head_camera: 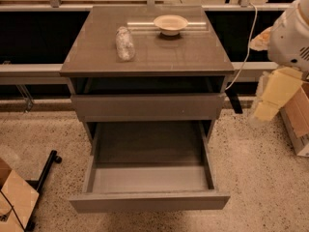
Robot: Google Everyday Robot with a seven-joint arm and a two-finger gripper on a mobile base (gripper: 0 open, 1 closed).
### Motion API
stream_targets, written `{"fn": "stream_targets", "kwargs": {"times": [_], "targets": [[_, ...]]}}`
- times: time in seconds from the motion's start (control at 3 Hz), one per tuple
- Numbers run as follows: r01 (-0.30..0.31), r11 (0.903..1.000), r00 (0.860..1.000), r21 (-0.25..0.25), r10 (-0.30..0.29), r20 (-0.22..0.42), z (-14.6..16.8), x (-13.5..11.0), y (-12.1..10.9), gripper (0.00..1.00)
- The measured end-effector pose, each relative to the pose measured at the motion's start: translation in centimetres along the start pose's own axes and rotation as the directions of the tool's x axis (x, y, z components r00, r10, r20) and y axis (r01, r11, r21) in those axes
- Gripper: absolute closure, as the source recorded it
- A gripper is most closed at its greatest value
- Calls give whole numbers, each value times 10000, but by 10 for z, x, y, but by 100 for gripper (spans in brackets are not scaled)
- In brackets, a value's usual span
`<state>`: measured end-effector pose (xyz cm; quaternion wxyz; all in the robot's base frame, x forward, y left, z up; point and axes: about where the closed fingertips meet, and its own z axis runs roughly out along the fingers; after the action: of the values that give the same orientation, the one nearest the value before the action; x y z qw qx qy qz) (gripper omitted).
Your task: Place water bottle into middle drawer
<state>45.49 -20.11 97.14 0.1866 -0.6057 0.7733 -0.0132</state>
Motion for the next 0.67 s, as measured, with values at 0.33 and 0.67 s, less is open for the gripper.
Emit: {"fn": "stream_targets", "kwargs": {"times": [0.33,0.67], "targets": [[-261,9995,9921,-158,279,1221,20,-26,-19,0],[-387,9971,9677,-650,536,2465,47,-64,-41,0]]}}
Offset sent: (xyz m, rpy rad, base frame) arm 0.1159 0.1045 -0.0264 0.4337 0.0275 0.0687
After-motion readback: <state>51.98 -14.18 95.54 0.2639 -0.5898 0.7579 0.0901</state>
